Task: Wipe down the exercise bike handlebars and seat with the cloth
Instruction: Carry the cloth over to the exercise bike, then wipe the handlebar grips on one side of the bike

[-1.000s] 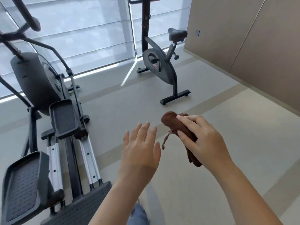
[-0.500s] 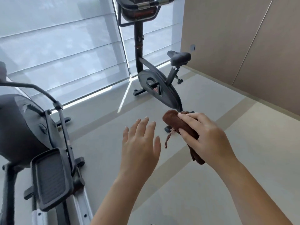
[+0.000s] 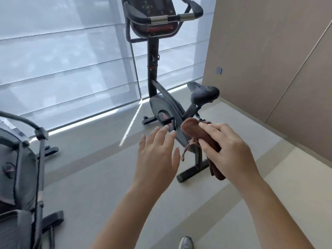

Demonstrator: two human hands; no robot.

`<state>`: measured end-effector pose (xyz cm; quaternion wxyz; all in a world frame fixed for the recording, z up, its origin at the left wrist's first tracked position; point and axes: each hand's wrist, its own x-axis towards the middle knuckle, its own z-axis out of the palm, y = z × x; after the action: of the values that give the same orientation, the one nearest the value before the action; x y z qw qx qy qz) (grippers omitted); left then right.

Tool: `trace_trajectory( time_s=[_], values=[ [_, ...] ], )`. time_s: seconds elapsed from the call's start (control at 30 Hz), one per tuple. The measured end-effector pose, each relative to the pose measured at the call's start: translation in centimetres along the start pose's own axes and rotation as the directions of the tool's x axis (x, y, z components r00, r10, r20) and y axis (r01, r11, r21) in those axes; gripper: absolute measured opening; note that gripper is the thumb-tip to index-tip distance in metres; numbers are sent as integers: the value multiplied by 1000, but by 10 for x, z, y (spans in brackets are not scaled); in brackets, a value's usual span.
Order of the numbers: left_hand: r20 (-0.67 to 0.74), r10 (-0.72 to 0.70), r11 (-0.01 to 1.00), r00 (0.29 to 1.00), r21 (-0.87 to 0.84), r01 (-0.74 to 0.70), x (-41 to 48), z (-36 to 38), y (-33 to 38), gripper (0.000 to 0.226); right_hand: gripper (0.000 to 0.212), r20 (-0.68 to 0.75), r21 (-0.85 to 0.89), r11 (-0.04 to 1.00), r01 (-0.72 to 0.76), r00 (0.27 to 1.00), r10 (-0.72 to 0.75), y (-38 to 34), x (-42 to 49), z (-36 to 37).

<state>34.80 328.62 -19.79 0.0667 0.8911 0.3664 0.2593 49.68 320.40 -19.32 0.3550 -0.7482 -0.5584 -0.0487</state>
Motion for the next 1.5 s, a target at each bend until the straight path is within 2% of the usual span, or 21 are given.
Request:
trace_trajectory(
  time_s=[0.17,0.37,0.57,0.97,1.2,1.3,1.5],
  values=[
    [-60,-65,998,996,16,66,84,17,-21,39,40,7,22,998,65,998,-65,32,99,22],
    [-65,-125,992,990,22,127,159,40,-66,38,41,73,94,992,82,993,-89,49,186,73],
    [-108,-104,994,989,12,106,248,59,-140,37,41,74,97,992,83,993,-90,50,282,134],
    [-142,4,1000,990,11,-2,442,55,-288,37,39,-45,70,996,53,998,-50,21,483,234],
    [-152,104,994,983,-1,-105,533,77,-309,37,40,-92,46,998,34,995,-29,53,560,258],
    [-195,134,990,972,-10,-139,600,96,-301,38,39,-129,75,997,22,992,-12,88,617,262],
    [-213,193,981,958,41,-189,659,107,-285,35,43,-208,110,992,67,977,-43,121,663,258]
  ],
)
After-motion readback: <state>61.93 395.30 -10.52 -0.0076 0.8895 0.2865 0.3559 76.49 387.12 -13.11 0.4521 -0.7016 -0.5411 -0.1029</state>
